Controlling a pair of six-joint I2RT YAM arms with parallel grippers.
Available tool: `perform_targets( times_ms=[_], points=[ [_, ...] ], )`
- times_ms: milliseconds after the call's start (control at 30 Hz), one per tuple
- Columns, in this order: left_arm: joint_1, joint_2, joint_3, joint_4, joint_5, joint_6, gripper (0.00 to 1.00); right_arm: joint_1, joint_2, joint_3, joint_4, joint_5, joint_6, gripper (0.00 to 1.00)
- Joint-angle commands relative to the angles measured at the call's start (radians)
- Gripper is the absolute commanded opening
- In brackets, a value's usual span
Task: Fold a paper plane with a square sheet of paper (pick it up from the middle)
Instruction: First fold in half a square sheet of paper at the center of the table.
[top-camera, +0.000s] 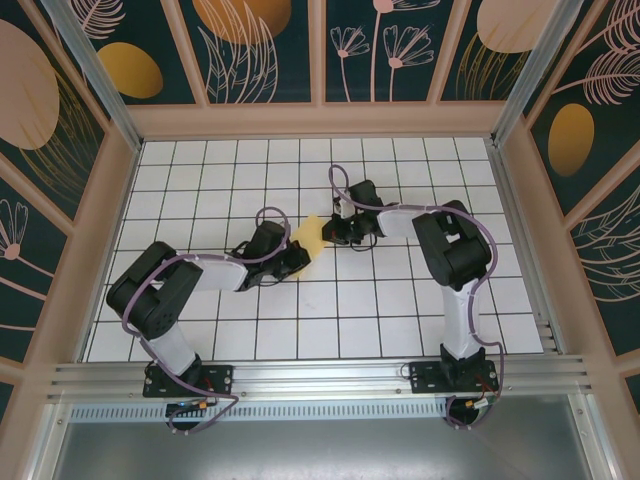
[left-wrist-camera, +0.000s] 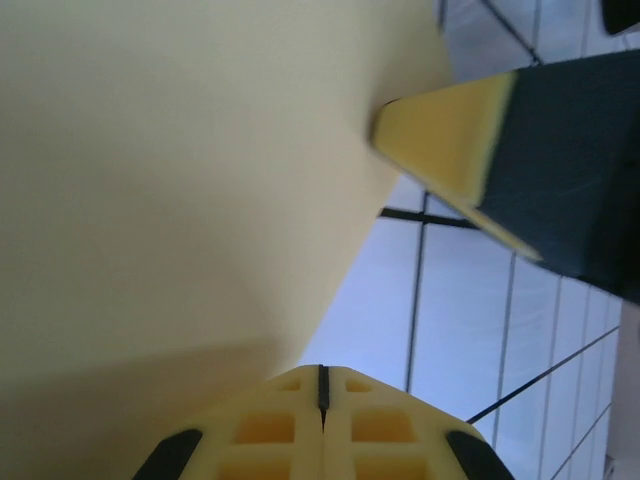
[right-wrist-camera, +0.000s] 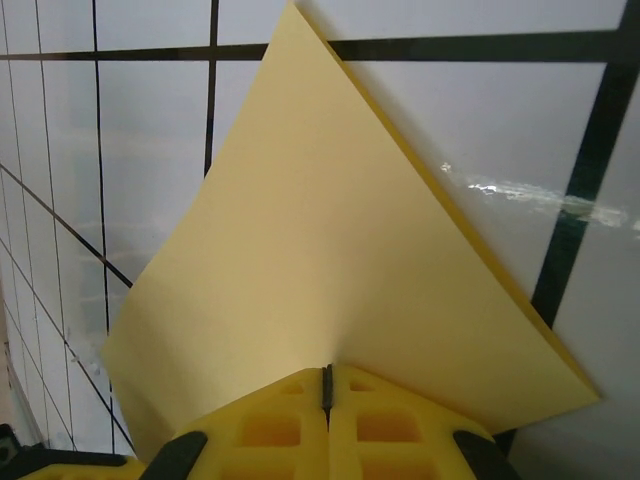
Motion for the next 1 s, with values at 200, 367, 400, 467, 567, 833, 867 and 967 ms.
perform_targets(
  times_ms=[200, 367, 400, 467, 567, 833, 867, 967],
  points=[
    [-0.007, 0.122, 0.162, -0.042, -0.001, 0.109, 0.00, 0.000, 0.042, 0.019, -0.073, 0.017, -0.038, 0.00],
    [-0.006, 0.177, 0.190, -0.046, -0.007, 0.135, 0.00, -0.003, 0.044, 0.021, -0.076, 0.016, -0.039, 0.00],
    [-0.007, 0.183, 0.190, -0.044, -0.008, 0.139, 0.00, -0.003, 0.045, 0.021, -0.080, 0.016, -0.039, 0.00],
    [-0.006, 0.195, 0.187, -0.035, -0.003, 0.147, 0.00, -0.003, 0.047, 0.021, -0.081, 0.016, -0.039, 0.00],
    [-0.007, 0.218, 0.184, -0.041, 0.002, 0.163, 0.00, -0.003, 0.051, 0.022, -0.082, 0.017, -0.040, 0.00],
    [-0.007, 0.191, 0.104, -0.068, 0.053, 0.240, 0.00, -0.005, 0.076, 0.029, -0.126, 0.052, -0.058, 0.00],
    [-0.006, 0.180, 0.090, -0.076, 0.056, 0.257, 0.00, -0.006, 0.081, 0.028, -0.131, 0.057, -0.059, 0.00],
    [-0.007, 0.162, 0.039, -0.077, 0.074, 0.287, 0.00, -0.013, 0.091, 0.024, -0.140, 0.070, -0.062, 0.00]
  ],
)
